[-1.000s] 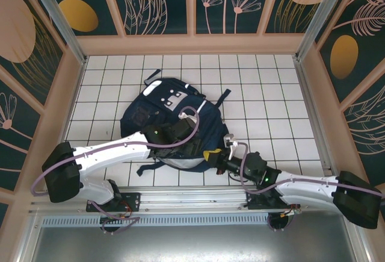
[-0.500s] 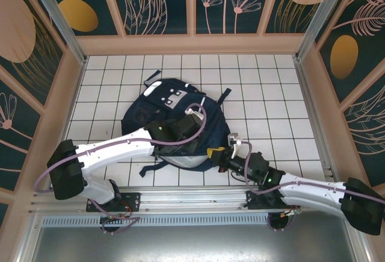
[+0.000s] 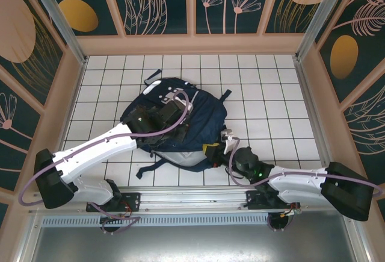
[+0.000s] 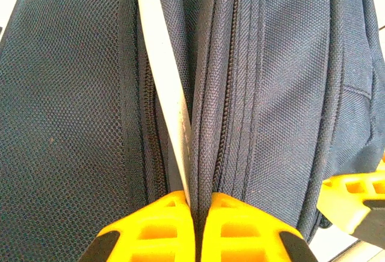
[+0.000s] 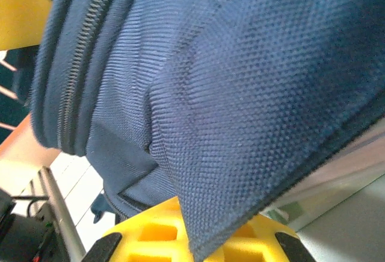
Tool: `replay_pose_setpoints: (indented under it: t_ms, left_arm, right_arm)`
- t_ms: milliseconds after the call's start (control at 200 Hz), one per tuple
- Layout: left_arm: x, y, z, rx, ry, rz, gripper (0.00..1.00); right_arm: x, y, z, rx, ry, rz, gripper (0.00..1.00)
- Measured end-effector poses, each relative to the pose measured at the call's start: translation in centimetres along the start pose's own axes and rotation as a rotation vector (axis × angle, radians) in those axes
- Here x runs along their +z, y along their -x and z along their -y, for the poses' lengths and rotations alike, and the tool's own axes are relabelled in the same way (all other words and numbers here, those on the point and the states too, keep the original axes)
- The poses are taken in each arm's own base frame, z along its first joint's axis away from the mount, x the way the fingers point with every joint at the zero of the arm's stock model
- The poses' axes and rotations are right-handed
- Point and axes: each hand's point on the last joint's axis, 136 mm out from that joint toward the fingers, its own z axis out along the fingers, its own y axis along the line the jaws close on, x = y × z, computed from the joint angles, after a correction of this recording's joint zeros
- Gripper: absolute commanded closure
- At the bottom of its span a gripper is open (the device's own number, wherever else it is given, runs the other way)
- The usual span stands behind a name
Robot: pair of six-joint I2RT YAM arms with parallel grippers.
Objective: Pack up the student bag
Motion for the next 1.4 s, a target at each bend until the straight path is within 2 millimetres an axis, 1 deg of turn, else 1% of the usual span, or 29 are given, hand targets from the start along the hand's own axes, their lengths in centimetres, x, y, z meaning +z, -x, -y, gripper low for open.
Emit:
replay_pose_setpoints:
  t_ms: [120,165,205,280,340,455,540,641,736,771,806,876,916,1051,1141,1216,1276,1356,1396]
  left_arm:
    - [-0.1,0.2,-0.1,-0.007,-0.007,0.002,1.0]
    - [-0.1,0.2,-0.1,-0.011,-0.012,0.001,1.0]
    - [-0.1,0.3,-0.1,-0.018,-0.02,0.002,1.0]
    - [-0.1,0.7,0.0,-0.039,-0.034,0.01,1.0]
    - [0.0,1.0,-0.1,-0.058,-0.044,0.018,1.0]
    - [0.0,1.6,-0.3,-0.099,-0.061,0.029,1.0]
    - [-0.1,2.3,-0.8,-0.135,-0.077,0.037,1.0]
    - [-0.4,3.2,-1.4,-0.177,-0.098,0.046,1.0]
    - [-0.6,4.0,-2.0,-0.198,-0.101,0.06,1.0]
    - [-0.7,4.2,-2.1,-0.202,-0.1,0.067,1.0]
    - [-0.8,4.3,-2.2,-0.205,-0.1,0.071,1.0]
    - [-0.9,4.8,-2.3,-0.213,-0.1,0.083,1.0]
    - [-1.0,5.0,-2.4,-0.217,-0.1,0.088,1.0]
    - [-1.0,5.5,-2.5,-0.233,-0.103,0.105,1.0]
    - [-0.6,5.6,-2.4,-0.242,-0.106,0.103,1.0]
    - [0.0,5.7,-2.2,-0.246,-0.114,0.098,1.0]
    - [0.4,5.8,-2.0,-0.25,-0.122,0.094,1.0]
    - [0.9,5.9,-1.9,-0.26,-0.132,0.09,1.0]
    - [1.1,6.0,-1.8,-0.265,-0.137,0.087,1.0]
  right_arm:
    - [0.3,0.6,-0.2,-0.015,-0.005,0.01,1.0]
    - [0.3,0.6,-0.4,-0.017,0.0,0.006,0.92]
    - [0.4,0.7,-0.5,-0.017,0.004,0.004,0.88]
    - [0.3,1.1,-0.7,-0.017,0.008,0.012,0.71]
    - [0.1,1.5,-0.5,-0.026,-0.002,0.025,0.68]
    - [0.0,2.6,0.4,-0.054,-0.041,0.05,0.56]
    - [0.3,3.1,1.1,-0.091,-0.08,0.043,0.56]
    - [1.6,3.9,1.8,-0.143,-0.156,0.023,0.55]
    - [2.9,5.4,3.4,-0.175,-0.281,0.02,0.56]
    - [3.1,6.0,3.8,-0.178,-0.313,0.03,0.55]
    - [3.1,6.6,3.9,-0.186,-0.329,0.042,0.53]
    - [2.4,7.4,3.4,-0.193,-0.319,0.066,0.51]
    - [1.7,8.1,2.7,-0.191,-0.296,0.089,0.5]
    - [-1.2,10.3,-0.4,-0.151,-0.148,0.2,0.47]
    - [-2.2,11.1,-2.0,-0.102,-0.061,0.237,0.47]
    - [-2.3,10.9,-2.7,-0.058,-0.014,0.226,0.46]
    - [-2.2,10.3,-2.9,-0.018,0.006,0.205,0.43]
    - [-1.8,8.7,-2.6,0.033,0.019,0.162,0.4]
    - [-1.5,7.6,-2.5,0.058,0.021,0.13,0.39]
